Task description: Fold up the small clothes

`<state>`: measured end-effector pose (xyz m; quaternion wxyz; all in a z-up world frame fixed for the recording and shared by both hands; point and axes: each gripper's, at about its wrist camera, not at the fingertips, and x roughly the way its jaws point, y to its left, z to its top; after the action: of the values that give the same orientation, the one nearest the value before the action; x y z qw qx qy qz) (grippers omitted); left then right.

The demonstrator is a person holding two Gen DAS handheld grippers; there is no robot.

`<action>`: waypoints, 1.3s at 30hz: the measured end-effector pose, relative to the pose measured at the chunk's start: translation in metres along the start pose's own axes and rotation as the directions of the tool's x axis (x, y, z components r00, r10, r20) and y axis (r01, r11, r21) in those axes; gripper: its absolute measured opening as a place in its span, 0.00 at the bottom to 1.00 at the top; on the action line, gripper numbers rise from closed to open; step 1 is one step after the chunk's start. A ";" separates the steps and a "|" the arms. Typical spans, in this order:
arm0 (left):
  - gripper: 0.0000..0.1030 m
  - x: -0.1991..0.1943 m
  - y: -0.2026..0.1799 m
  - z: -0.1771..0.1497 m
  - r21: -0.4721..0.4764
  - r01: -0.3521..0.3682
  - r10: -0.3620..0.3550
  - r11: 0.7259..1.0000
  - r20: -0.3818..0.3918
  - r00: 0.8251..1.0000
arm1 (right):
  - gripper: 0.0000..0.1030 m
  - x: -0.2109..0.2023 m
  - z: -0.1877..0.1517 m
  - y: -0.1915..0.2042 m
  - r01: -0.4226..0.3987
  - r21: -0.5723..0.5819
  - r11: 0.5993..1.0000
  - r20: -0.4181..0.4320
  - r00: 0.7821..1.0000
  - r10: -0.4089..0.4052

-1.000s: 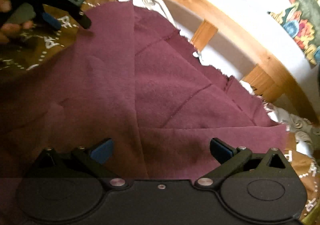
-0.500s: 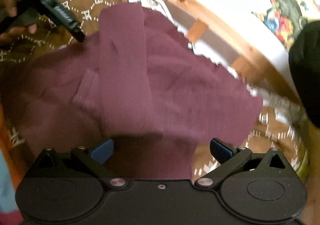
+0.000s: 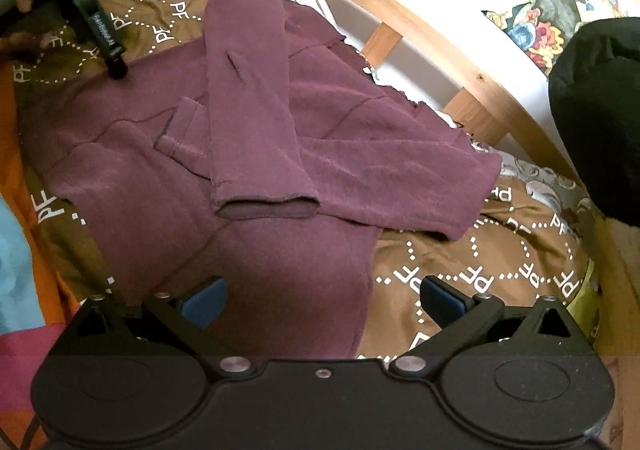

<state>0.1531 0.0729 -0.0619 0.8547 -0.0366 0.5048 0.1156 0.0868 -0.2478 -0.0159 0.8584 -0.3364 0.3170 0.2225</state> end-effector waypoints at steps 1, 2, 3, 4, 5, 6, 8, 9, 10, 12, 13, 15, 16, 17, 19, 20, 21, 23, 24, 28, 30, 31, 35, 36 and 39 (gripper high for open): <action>0.99 -0.005 0.000 -0.003 -0.001 -0.003 0.003 1.000 0.005 1.000 | 0.99 0.000 -0.001 0.001 -0.007 0.001 1.000 -0.007 1.000 0.007; 0.99 -0.011 0.000 -0.006 -0.002 -0.007 0.007 1.000 0.012 1.000 | 0.99 0.001 -0.002 0.001 -0.014 -0.004 1.000 -0.010 1.000 0.014; 0.99 -0.017 0.000 -0.006 -0.002 -0.007 0.007 1.000 0.020 1.000 | 0.99 0.001 -0.004 0.003 -0.020 -0.014 1.000 -0.011 1.000 0.020; 0.99 -0.020 0.000 -0.007 -0.001 -0.004 0.004 1.000 0.030 1.000 | 0.99 0.001 -0.005 0.006 -0.031 -0.030 0.999 -0.017 0.999 0.030; 0.99 -0.025 -0.001 -0.009 0.002 0.003 -0.003 1.000 0.040 0.999 | 0.99 0.000 -0.007 0.009 -0.046 -0.050 0.998 -0.024 0.999 0.045; 0.99 -0.030 -0.003 -0.010 0.006 0.014 -0.014 1.000 0.051 0.999 | 0.99 0.000 -0.009 0.013 -0.060 -0.069 0.996 -0.029 0.998 0.058; 0.99 -0.041 -0.010 -0.012 0.024 0.052 -0.053 0.998 0.084 0.995 | 0.99 -0.001 -0.011 0.020 -0.075 -0.097 0.992 -0.037 0.997 0.071; 0.99 -0.046 -0.015 -0.014 0.037 0.077 -0.080 0.996 0.102 0.992 | 0.99 -0.001 -0.012 0.022 -0.078 -0.107 0.991 -0.036 0.997 0.075; 0.99 -0.050 -0.019 -0.017 0.049 0.101 -0.106 0.994 0.115 0.988 | 0.99 -0.001 -0.012 0.025 -0.082 -0.111 0.990 -0.034 0.996 0.078; 0.99 -0.054 -0.028 -0.018 0.077 0.155 -0.165 0.985 0.133 0.977 | 0.99 0.000 -0.010 0.029 -0.100 -0.106 0.989 -0.036 0.995 0.097; 0.99 -0.054 -0.031 -0.019 0.086 0.178 -0.189 0.980 0.134 0.973 | 0.99 0.002 -0.009 0.031 -0.115 -0.103 0.988 -0.040 0.993 0.112; 0.99 -0.054 -0.035 -0.023 0.100 0.219 -0.231 0.971 0.128 0.965 | 0.99 0.003 -0.006 0.037 -0.153 -0.106 0.983 -0.047 0.988 0.149; 0.99 -0.053 -0.037 -0.024 0.103 0.235 -0.246 0.967 0.121 0.962 | 0.99 0.004 -0.005 0.040 -0.171 -0.112 0.979 -0.049 0.985 0.167; 0.99 -0.051 -0.038 -0.025 0.104 0.247 -0.258 0.963 0.114 0.959 | 0.99 0.006 -0.004 0.044 -0.190 -0.121 0.974 -0.053 0.981 0.185; 0.99 -0.048 -0.039 -0.025 0.097 0.274 -0.283 0.957 0.101 0.954 | 0.99 0.010 -0.002 0.053 -0.219 -0.136 0.966 -0.056 0.975 0.213; 0.99 -0.048 -0.039 -0.025 0.091 0.284 -0.292 0.955 0.097 0.951 | 0.99 0.013 -0.001 0.059 -0.224 -0.139 0.965 -0.057 0.974 0.218; 0.99 -0.047 -0.038 -0.024 0.083 0.293 -0.300 0.953 0.092 0.950 | 0.99 0.017 0.001 0.062 -0.223 -0.138 0.965 -0.059 0.974 0.217; 0.99 -0.043 -0.034 -0.023 0.072 0.305 -0.310 0.950 0.082 0.947 | 0.99 0.024 0.004 0.064 -0.222 -0.125 0.967 -0.062 0.974 0.216; 0.99 -0.042 -0.033 -0.023 0.066 0.310 -0.314 0.949 0.076 0.946 | 0.99 0.027 0.005 0.064 -0.225 -0.112 0.968 -0.067 0.973 0.219; 0.99 -0.035 -0.029 -0.021 0.047 0.325 -0.327 0.945 0.063 0.943 | 0.99 0.039 0.008 0.058 -0.228 -0.074 0.971 -0.077 0.972 0.223; 0.99 -0.032 -0.028 -0.020 0.043 0.327 -0.329 0.944 0.055 0.943 | 0.99 0.042 0.010 0.055 -0.200 -0.061 0.978 -0.063 0.979 0.196; 0.99 -0.030 -0.028 -0.020 0.042 0.327 -0.329 0.944 0.051 0.943 | 0.97 0.043 0.011 0.054 -0.189 -0.053 0.981 -0.058 0.981 0.186; 0.99 -0.027 -0.032 -0.020 0.063 0.348 -0.350 0.935 0.020 0.937 | 0.84 0.042 0.015 0.050 -0.177 -0.013 0.984 -0.026 0.984 0.177; 0.99 -0.027 -0.033 -0.020 0.069 0.359 -0.361 0.931 0.015 0.933 | 0.77 0.040 0.017 0.048 -0.182 0.004 0.983 -0.014 0.983 0.182; 0.99 -0.029 -0.034 -0.021 0.083 0.395 -0.397 0.915 0.019 0.917 | 0.45 0.036 0.023 0.041 -0.192 0.047 0.980 0.018 0.981 0.191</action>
<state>0.1298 0.0311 -0.0482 0.8699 -0.1029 0.4760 -0.0787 0.0967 -0.1978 -0.0456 0.8431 -0.2818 0.3474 0.2985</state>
